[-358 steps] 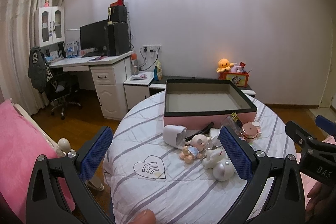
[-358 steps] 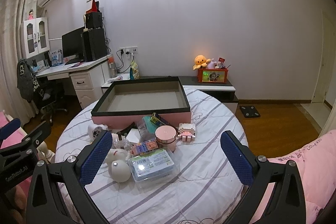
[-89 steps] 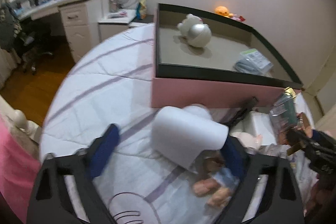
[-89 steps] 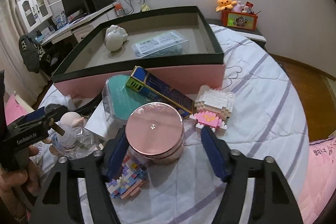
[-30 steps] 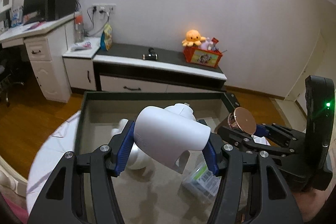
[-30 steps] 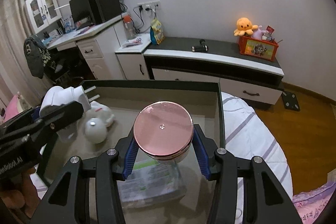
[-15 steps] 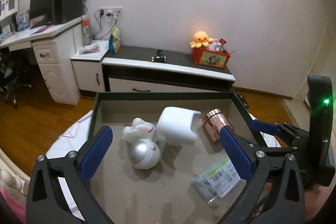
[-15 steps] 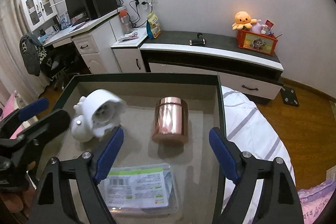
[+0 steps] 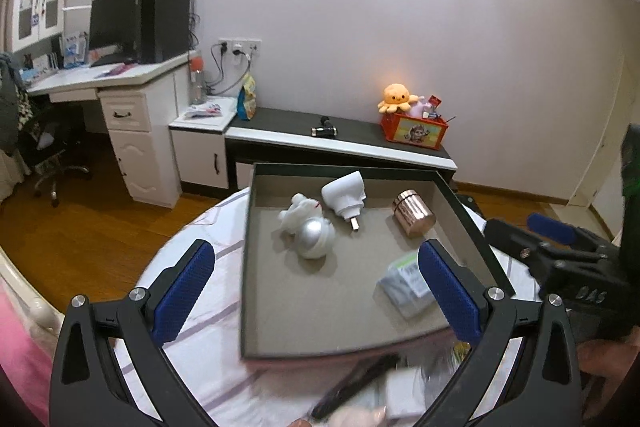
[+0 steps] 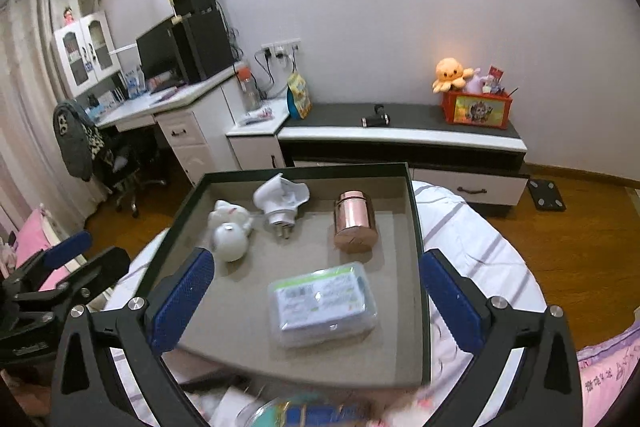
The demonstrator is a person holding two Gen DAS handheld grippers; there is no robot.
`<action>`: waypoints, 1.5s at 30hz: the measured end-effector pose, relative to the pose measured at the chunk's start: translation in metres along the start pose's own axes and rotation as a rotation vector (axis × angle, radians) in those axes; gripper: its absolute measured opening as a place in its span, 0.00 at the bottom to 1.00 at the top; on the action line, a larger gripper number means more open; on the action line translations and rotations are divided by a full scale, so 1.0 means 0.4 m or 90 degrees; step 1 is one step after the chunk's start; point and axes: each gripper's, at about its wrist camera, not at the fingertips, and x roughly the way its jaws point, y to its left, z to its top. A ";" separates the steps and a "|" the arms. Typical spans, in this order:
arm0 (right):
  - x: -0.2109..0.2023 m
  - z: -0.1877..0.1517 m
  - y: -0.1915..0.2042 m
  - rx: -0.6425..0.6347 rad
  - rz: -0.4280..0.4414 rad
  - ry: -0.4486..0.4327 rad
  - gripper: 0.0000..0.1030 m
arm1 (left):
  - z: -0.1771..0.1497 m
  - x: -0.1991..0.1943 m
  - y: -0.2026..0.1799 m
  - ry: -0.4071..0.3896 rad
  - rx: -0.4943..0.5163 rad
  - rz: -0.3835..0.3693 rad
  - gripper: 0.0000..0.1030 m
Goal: Organize rigid objects
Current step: 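Withdraw both tools from the tray toward the remaining items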
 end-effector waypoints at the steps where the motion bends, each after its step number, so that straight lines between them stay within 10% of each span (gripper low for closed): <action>1: -0.023 -0.007 0.004 0.004 0.002 -0.008 1.00 | -0.007 -0.022 0.001 -0.005 0.000 0.002 1.00; 19: -0.309 -0.175 0.053 0.020 -0.064 -0.096 1.00 | -0.122 -0.278 -0.004 -0.035 0.011 0.048 1.00; 45: -0.390 -0.245 0.101 -0.008 -0.070 -0.104 1.00 | -0.171 -0.356 -0.016 -0.045 0.006 0.047 1.00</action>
